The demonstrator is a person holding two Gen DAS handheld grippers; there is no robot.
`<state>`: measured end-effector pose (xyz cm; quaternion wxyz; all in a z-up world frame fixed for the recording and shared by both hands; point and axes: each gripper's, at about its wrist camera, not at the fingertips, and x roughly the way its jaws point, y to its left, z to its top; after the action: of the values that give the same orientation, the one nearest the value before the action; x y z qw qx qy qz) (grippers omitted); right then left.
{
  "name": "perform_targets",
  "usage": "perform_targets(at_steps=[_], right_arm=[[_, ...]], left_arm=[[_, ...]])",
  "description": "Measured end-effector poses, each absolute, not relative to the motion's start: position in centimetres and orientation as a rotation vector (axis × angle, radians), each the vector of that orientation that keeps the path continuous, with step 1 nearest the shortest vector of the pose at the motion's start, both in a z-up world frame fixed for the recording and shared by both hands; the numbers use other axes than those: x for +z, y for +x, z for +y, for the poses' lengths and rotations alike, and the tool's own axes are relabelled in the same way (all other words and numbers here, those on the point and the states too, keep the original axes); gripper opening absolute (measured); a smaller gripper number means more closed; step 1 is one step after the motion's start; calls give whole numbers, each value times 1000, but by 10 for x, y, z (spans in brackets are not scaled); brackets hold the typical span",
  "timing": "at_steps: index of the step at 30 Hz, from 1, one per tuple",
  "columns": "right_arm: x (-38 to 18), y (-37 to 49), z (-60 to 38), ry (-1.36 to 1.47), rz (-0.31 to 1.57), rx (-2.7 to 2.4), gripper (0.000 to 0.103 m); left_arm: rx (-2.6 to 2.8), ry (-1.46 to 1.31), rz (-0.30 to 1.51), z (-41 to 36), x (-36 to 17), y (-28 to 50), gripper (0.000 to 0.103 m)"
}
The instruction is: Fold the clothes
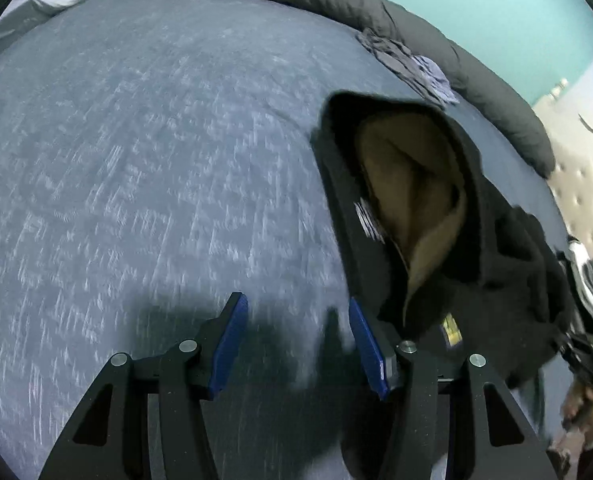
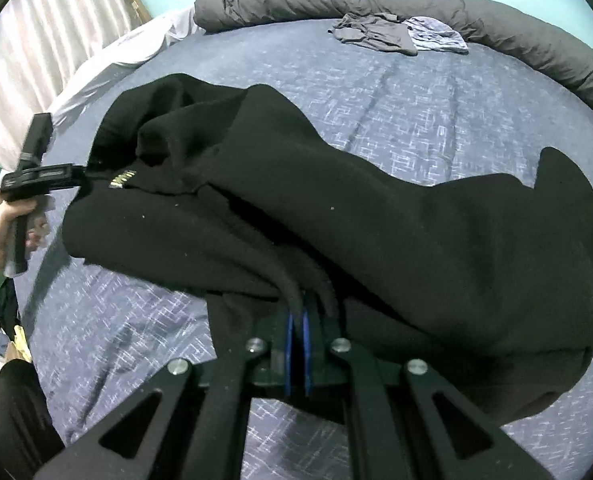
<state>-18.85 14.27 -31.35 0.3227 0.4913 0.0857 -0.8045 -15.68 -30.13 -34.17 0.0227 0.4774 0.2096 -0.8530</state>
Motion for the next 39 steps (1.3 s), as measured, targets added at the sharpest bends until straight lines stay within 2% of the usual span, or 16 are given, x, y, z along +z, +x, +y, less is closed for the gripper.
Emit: perform_targets(at_steps=[4,10,12,14,17,20,25,32,36,39], right_arm=[[-314,-187,147,1293,194,-2099,4],[-320,-190,154,1298,115,-2087,4],[-320,-191,155,1302,87,-2084,5],[-320,-192,155,1302,70,-2083,5],[-319,-191,151,1290,73,-2075,9],[-317,-190,148,1276,70,-2069,19],[-302,-187,149,1213,46,-2105,42],[-280,-189,156,1144,0,-2150,49],[-277,-190,157,1145,-9,-2156,49],[-279,-191,157,1155,-1,-2152,49]], left_arm=[[-2632,1457,798,-309,-347,-173,56],[-2709,1547,807,-290,-353,-199,55],[-2711,1564,829,-289,-355,-204,44],[-2715,1577,853,-289,-356,-208,13],[-2733,1582,852,-289,-352,-211,4],[-2750,1545,804,-292,-338,-211,3],[-2745,1430,728,-314,-303,-207,2],[-2714,1339,664,-374,-253,-199,2],[-2659,1339,662,-399,-250,-193,2],[-2596,1372,662,-409,-267,-194,3]])
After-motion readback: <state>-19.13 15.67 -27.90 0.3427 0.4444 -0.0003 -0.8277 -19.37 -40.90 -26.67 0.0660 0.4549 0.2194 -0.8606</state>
